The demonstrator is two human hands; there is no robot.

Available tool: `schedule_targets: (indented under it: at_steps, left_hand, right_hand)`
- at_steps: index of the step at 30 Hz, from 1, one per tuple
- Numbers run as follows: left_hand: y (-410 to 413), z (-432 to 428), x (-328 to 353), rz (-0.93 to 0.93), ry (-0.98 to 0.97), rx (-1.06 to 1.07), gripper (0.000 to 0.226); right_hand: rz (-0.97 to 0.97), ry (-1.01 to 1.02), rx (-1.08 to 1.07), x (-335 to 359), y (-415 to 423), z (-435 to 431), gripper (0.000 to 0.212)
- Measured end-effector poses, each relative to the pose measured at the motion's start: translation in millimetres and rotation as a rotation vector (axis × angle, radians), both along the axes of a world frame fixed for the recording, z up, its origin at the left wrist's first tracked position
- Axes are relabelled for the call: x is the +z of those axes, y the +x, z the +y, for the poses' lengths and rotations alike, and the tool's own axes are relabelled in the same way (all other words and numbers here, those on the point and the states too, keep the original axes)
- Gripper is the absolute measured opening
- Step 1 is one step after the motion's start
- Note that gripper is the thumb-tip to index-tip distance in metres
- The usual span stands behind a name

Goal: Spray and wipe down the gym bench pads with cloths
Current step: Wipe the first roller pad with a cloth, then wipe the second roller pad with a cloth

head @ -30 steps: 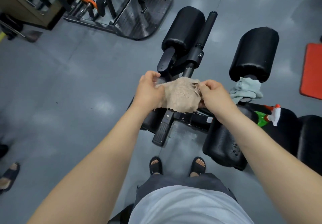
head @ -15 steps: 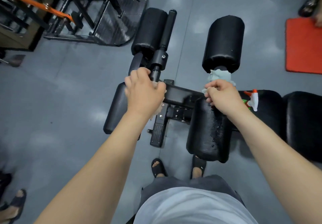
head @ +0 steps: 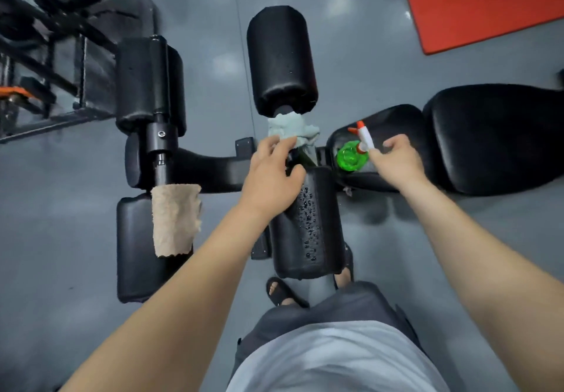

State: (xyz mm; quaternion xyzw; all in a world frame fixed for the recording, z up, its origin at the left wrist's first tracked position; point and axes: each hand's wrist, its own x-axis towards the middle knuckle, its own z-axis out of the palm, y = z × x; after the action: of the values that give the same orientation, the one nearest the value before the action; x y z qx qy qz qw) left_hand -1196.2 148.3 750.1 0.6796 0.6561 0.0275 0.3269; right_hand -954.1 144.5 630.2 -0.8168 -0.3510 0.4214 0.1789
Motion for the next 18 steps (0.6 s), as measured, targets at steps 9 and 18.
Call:
schedule_targets:
  at_steps: [9, 18]
  left_hand:
    - [-5.1, 5.4, 3.5, 0.019, -0.015, -0.011, 0.053]
    - [-6.7, 14.5, 19.3, -0.063, 0.092, 0.1, 0.033]
  right_hand:
    - [-0.064, 0.047, 0.128, -43.8, -3.0, 13.8, 0.036]
    - [-0.07, 0.377, 0.133, 4.2, 11.2, 2.1, 0.019]
